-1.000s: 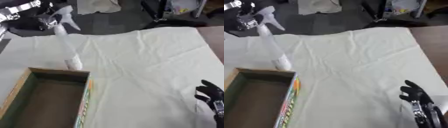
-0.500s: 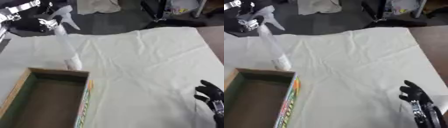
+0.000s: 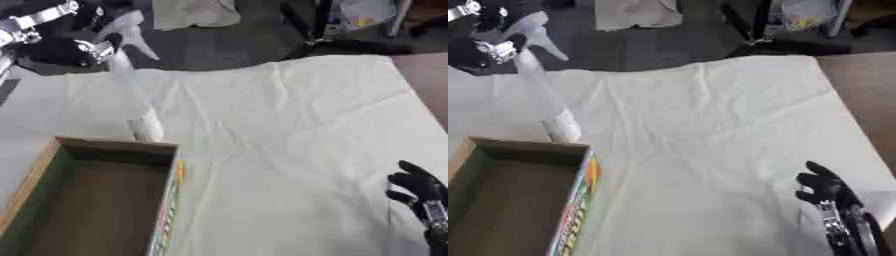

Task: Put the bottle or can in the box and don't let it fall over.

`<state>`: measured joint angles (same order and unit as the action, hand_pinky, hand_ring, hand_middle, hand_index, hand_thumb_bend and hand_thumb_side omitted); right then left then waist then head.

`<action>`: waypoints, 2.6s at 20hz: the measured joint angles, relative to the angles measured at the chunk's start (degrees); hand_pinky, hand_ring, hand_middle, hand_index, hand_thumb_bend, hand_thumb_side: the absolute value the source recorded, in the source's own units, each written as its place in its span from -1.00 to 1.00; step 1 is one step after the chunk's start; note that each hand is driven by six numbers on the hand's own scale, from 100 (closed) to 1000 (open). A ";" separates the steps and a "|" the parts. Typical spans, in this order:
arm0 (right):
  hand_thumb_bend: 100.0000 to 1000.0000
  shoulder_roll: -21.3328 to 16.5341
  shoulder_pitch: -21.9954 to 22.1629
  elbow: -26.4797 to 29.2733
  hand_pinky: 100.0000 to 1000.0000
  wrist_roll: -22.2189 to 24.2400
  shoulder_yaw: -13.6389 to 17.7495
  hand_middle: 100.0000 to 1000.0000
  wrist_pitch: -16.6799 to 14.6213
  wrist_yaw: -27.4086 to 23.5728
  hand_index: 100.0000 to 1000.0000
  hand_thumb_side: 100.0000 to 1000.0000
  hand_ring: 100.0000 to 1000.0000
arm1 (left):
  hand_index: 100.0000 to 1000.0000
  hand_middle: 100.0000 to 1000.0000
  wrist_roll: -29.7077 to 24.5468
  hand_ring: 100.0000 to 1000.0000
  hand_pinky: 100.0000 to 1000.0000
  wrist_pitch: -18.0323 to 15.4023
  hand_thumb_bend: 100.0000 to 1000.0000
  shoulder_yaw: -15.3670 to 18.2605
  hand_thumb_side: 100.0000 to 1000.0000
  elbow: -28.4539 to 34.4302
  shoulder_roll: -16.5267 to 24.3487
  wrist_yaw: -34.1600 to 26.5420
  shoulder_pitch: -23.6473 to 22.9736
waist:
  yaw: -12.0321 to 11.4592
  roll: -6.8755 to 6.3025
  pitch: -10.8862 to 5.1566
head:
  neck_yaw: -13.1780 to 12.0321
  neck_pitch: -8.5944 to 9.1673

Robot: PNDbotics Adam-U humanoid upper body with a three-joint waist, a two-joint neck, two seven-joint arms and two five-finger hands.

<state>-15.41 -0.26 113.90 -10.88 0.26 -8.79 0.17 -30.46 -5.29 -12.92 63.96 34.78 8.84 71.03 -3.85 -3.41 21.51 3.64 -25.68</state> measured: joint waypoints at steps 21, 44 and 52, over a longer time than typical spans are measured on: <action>-1.00 0.21 -0.16 0.00 0.50 0.29 -0.30 0.76 0.79 -0.50 0.43 0.63 0.66 | 0.06 -0.06 2.15 -0.06 0.61 -0.08 -1.00 -0.31 -0.39 0.00 -0.49 -1.92 0.00 | 0.25 -0.17 0.00 | 0.05 0.17; -1.00 0.77 -0.43 0.00 0.50 0.16 -0.28 0.76 1.67 -0.98 0.43 0.65 0.64 | -0.13 -0.19 2.94 -0.19 0.50 -1.09 -1.00 -0.35 -0.33 -0.41 -1.02 -1.43 -0.02 | 0.30 -0.21 0.01 | 0.08 0.19; -1.00 1.00 -0.43 0.00 0.50 0.22 -0.26 0.76 1.76 -0.99 0.43 0.65 0.64 | -0.25 -0.28 4.19 -0.27 0.46 -1.00 -1.00 -0.62 -0.55 -0.45 -1.02 -2.17 -0.03 | 0.30 -0.21 0.01 | 0.10 0.19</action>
<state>-14.41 -0.69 113.90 -10.66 0.00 -7.04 -0.82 -26.27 -6.29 -13.55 63.51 33.75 6.67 71.00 -3.55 -3.62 21.52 3.73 -25.49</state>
